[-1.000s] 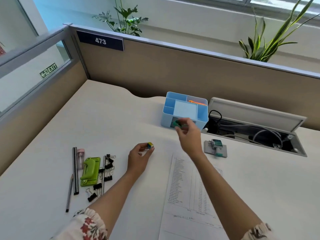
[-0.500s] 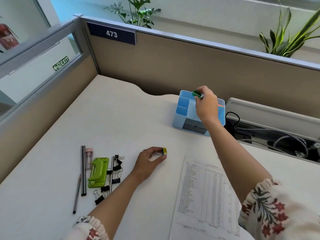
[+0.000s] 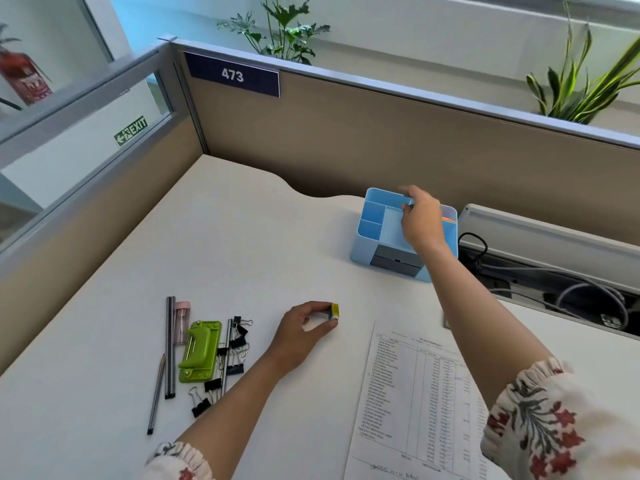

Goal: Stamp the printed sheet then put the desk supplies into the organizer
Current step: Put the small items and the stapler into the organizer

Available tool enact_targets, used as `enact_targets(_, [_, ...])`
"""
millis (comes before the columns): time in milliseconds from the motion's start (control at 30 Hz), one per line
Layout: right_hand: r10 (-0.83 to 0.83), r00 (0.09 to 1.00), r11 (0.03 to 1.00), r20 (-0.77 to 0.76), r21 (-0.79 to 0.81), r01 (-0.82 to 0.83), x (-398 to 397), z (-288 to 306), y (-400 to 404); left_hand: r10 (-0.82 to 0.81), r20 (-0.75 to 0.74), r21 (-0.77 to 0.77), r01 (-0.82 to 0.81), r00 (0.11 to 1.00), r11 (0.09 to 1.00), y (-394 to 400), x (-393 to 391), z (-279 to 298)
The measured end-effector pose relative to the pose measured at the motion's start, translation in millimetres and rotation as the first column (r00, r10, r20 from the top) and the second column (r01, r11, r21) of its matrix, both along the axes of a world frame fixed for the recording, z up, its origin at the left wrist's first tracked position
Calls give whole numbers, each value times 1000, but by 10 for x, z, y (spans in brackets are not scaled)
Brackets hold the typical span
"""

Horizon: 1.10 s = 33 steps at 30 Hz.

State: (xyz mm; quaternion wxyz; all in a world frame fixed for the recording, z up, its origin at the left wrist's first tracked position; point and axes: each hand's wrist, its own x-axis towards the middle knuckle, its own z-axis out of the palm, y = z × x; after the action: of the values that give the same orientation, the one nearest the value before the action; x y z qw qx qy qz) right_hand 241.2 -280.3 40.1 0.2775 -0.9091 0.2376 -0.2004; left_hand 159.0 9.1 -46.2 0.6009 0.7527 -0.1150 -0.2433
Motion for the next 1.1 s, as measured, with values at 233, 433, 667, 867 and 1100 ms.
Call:
enact_targets(233, [94, 974, 994, 208, 37, -104, -424, -16, 606, 15, 6, 1, -15, 1000, 1000, 5, -9, -10])
enact_targets(433, [350, 932, 935, -95, 102, -340, -1010, -351, 1237, 32, 19, -5, -32, 999, 999, -5, -21, 27])
enact_targets(667, [378, 868, 909, -324, 310, -280, -1196, -567, 1409, 32, 34, 21, -33, 999, 999, -5, -21, -5])
enact_targets(867, [306, 938, 937, -162, 227, -266, -996, -255, 1257, 30, 42, 40, -31, 999, 999, -1, -31, 21])
enact_targets(1100, [84, 991, 991, 104, 98, -94, -431, 182, 582, 22, 35, 46, -23, 999, 999, 10, -25, 4])
